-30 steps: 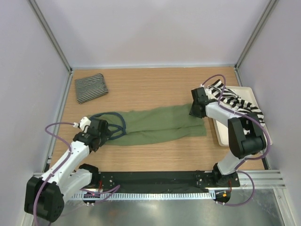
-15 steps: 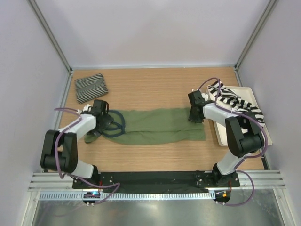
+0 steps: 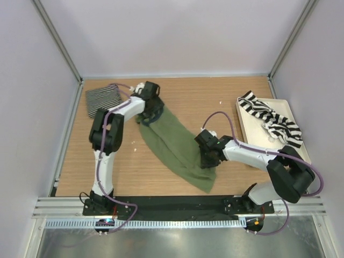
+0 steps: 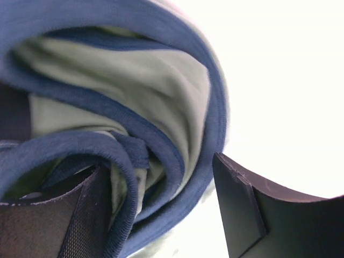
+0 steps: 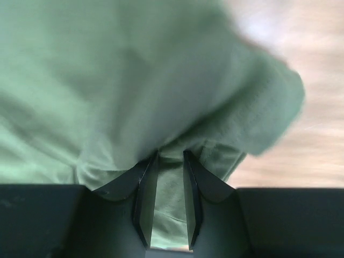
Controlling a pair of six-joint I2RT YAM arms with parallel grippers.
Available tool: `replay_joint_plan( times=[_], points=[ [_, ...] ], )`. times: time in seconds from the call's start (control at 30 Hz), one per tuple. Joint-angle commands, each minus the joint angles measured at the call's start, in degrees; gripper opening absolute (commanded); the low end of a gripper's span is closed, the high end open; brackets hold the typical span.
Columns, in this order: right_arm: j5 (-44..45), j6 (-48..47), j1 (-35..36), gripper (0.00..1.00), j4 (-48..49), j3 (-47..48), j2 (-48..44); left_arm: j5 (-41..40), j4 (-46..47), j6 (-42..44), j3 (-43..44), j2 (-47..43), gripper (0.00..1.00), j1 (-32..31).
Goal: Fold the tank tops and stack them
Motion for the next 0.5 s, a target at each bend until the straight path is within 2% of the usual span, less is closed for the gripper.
replay_joint_plan(
  times=[0.0, 0.1, 0.17, 0.2, 0.3, 0.37, 0.47],
  points=[
    [-4.89, 7.47, 7.02, 0.32, -1.88, -0.63, -1.18, 3.16, -4.34, 2.58, 10.93, 9.53, 0.71, -6.57],
    [-4.72, 9.15, 11.6, 0.33, -1.27, 2.97, -0.57, 5.69, -6.37, 4.94, 28.82, 19.09, 0.69, -7.46],
    [-5.15, 10.12, 14.41, 0.34, 0.22, 5.95, 1.7, 5.88, -6.9, 6.36, 36.68, 23.94, 0.69, -7.2],
    [-6.2, 10.21, 15.11, 0.34, 0.93, 6.93, 3.11, 6.84, -6.98, 7.32, 44.46, 29.28, 0.68, -7.02],
    [-5.25, 10.39, 18.01, 0.35, 1.29, 11.15, 6.8, 6.67, -5.51, 9.52, 56.09, 35.55, 0.7, -5.79],
    [-5.07, 10.74, 18.46, 0.36, 1.55, 11.86, 6.56, 6.32, -2.7, 10.58, 56.84, 36.98, 0.73, -4.31],
    [-4.98, 10.13, 18.46, 0.42, 1.29, 12.03, 4.01, 6.32, 5.3, 12.33, 52.02, 33.91, 0.76, -2.28]
  ],
)
